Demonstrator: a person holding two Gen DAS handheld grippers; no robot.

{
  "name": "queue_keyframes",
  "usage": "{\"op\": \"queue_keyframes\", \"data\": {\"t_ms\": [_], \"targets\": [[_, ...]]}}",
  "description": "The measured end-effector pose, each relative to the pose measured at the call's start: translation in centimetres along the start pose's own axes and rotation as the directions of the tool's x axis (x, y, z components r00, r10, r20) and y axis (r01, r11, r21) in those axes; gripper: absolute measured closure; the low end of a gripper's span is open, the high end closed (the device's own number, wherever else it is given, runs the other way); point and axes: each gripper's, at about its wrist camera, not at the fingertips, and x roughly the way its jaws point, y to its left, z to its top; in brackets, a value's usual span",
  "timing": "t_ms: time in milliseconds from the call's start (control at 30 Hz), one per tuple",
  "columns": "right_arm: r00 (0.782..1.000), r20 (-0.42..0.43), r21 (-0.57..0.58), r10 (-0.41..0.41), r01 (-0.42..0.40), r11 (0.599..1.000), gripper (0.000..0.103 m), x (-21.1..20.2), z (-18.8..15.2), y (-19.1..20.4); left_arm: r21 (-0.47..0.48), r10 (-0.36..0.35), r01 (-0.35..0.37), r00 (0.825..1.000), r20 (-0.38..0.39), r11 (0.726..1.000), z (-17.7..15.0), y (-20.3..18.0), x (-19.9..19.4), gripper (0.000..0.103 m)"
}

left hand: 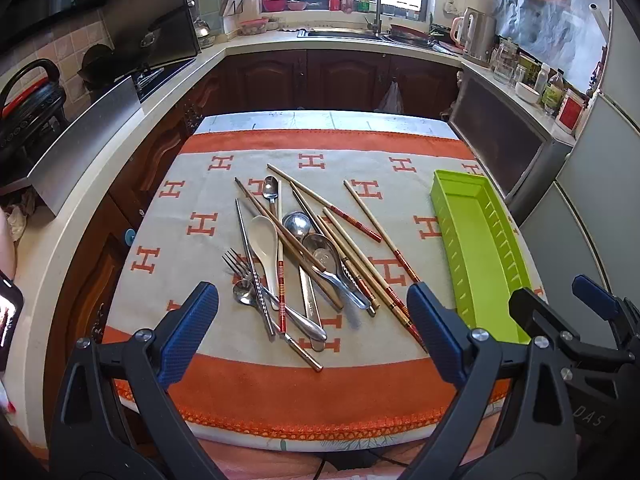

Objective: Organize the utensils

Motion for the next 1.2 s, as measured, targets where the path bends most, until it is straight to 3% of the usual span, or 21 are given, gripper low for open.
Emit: {"op": "queue_keyframes", "data": {"t_ms": [1200], "targets": [[1.000,0.001,0.001,-0.016,0.016,1.000,0.000,-0.43,-0.43,-0.20,0.000,-0.009,0.009,1.000,-0.013,1.000,-0.55,0.14,0.03,0.009]]}}
